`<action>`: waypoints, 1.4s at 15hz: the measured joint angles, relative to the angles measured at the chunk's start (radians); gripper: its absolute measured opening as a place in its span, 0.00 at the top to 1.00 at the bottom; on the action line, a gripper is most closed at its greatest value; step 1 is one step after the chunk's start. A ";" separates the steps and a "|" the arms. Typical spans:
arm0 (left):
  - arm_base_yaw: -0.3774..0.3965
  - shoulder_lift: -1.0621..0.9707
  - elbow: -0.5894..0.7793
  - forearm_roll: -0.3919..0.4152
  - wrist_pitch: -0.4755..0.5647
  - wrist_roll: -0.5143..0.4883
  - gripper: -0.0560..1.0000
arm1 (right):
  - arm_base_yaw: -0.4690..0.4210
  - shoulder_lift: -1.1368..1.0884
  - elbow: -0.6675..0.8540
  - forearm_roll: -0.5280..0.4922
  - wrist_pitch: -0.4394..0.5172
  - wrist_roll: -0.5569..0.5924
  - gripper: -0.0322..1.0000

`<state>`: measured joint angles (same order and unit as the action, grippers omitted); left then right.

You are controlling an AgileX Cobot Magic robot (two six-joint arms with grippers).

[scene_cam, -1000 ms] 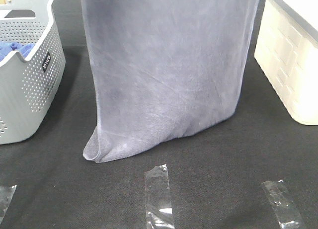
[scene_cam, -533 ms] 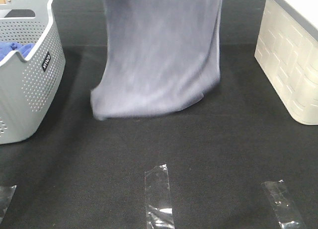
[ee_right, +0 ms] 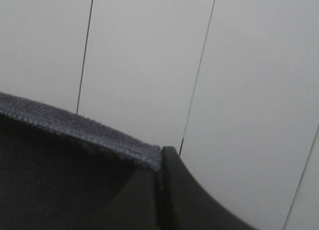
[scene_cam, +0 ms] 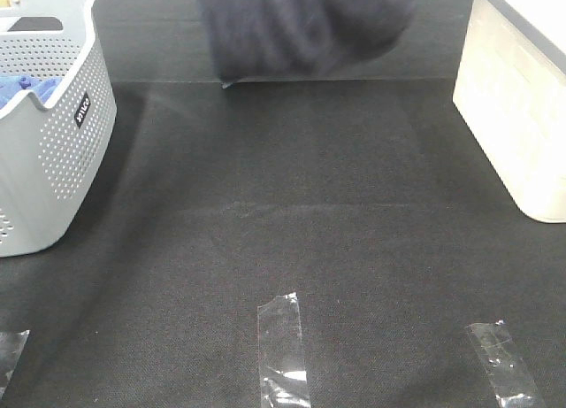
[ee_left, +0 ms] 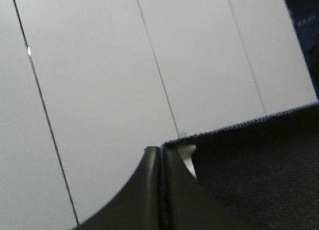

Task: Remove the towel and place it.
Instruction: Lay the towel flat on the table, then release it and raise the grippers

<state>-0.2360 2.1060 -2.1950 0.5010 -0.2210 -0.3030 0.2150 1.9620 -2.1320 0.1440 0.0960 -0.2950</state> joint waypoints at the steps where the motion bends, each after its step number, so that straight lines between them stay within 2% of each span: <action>1: -0.001 0.005 0.000 -0.008 0.041 0.000 0.95 | 0.001 0.001 0.002 0.012 0.052 0.000 0.97; 5: -0.052 0.026 0.000 -0.136 0.491 0.003 0.95 | 0.003 0.002 0.037 0.049 0.387 0.009 0.97; 9: -0.135 0.025 -0.002 -0.218 0.923 0.109 0.95 | -0.017 0.002 0.037 0.025 0.723 0.065 0.97; 11: -0.153 0.023 -0.003 -0.244 1.098 0.134 0.95 | -0.020 0.001 0.037 0.054 0.914 0.071 0.97; 12: -0.153 0.020 -0.004 -0.286 1.206 0.134 0.95 | -0.020 0.001 0.037 0.075 0.992 0.071 0.97; 13: -0.153 0.020 -0.005 -0.301 1.245 0.135 0.95 | -0.020 0.001 0.037 0.095 1.062 0.071 0.97; 15: -0.153 0.014 -0.005 -0.370 1.362 0.138 0.95 | -0.023 -0.004 0.050 0.108 1.106 0.076 0.97; 18: -0.150 -0.015 0.034 -0.450 1.383 0.138 0.95 | -0.029 -0.058 0.173 0.106 1.108 0.098 0.97; 19: -0.150 -0.015 0.034 -0.450 1.383 0.138 0.95 | -0.029 -0.058 0.173 0.106 1.108 0.098 0.97; 21: -0.149 -0.069 0.154 -0.501 1.391 0.138 0.95 | -0.030 -0.121 0.310 0.117 1.107 0.099 0.97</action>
<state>-0.3850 2.0370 -2.0410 0.0000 1.1700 -0.1650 0.1850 1.8410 -1.8220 0.2610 1.2030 -0.1960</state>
